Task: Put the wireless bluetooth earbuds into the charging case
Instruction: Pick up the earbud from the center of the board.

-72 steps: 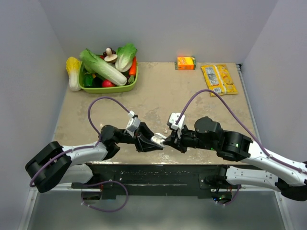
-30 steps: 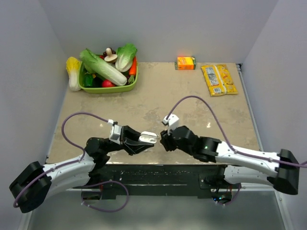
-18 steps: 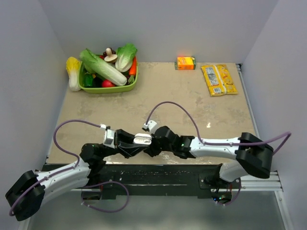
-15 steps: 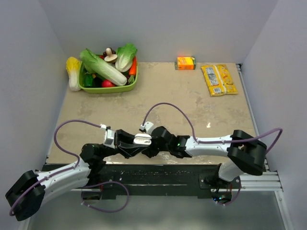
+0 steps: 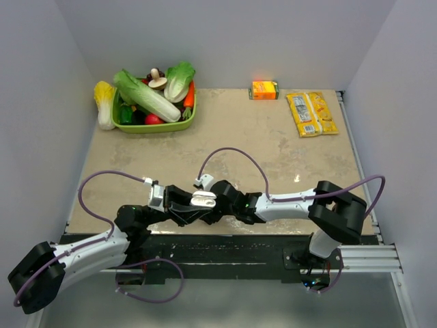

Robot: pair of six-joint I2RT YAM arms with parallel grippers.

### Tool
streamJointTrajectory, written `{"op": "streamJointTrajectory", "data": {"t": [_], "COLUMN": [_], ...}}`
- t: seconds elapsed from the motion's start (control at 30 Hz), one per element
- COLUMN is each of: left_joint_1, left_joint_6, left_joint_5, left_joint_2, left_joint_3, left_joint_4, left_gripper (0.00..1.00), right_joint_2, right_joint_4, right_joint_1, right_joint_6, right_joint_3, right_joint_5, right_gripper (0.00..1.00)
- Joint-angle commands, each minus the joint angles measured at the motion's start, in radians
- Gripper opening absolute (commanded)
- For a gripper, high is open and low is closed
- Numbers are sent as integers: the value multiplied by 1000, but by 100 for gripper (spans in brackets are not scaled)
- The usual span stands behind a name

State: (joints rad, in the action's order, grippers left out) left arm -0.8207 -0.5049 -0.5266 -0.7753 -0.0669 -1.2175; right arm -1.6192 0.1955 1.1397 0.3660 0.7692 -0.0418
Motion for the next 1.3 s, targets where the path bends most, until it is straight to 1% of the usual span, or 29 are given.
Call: {"op": "streamJointTrajectory", "data": {"t": [0.0, 0.13, 0.27, 0.3, 0.33, 0.37, 0.47, 0.6, 0.8, 0.93, 1.07, 1.27], "left_joint_1": [-6, -9, -11, -12, -11, -12, -14, -17, -18, -20, -21, -21], "left_joint_6": [11, 14, 16, 16, 16, 17, 16, 17, 19, 16, 17, 17], "left_joint_5": [17, 20, 25, 23, 22, 23, 22, 22, 22, 23, 28, 34], "left_joint_2": [5, 10, 8, 7, 5, 2, 1, -5, -13, -13, -9, -10], "left_joint_3": [9, 7, 9, 9, 6, 7, 7, 7, 9, 15, 19, 27], "left_joint_4": [-65, -59, -53, -53, -53, -56, -54, -53, -57, -62, -62, -68], "left_gripper": [0, 0, 0, 0, 0, 0, 0, 0, 0, 0, 0, 0], "right_joint_2": [18, 76, 99, 97, 94, 93, 94, 53, 13, -18, -7, -1], "right_joint_4": [7, 4, 1, -1, 1, 5, 38, 62, 74, 64, 91, 124], "right_joint_1": [2, 3, 2, 2, 3, 3, 3, 5, 3, -6, -46, -124], "right_joint_6": [-10, 2, 10, 14, 16, 17, 24, 24, 31, 44, 62, 56], "right_joint_3": [33, -13, -47, -51, -57, -64, -90, -90, -77, -68, -96, -123], "right_joint_5": [66, 120, 141, 140, 135, 123, 89, 22, 16, 40, 65, 46], "right_gripper": [36, 34, 28, 20, 16, 9, 0, 0, 0, 0, 0, 0]}}
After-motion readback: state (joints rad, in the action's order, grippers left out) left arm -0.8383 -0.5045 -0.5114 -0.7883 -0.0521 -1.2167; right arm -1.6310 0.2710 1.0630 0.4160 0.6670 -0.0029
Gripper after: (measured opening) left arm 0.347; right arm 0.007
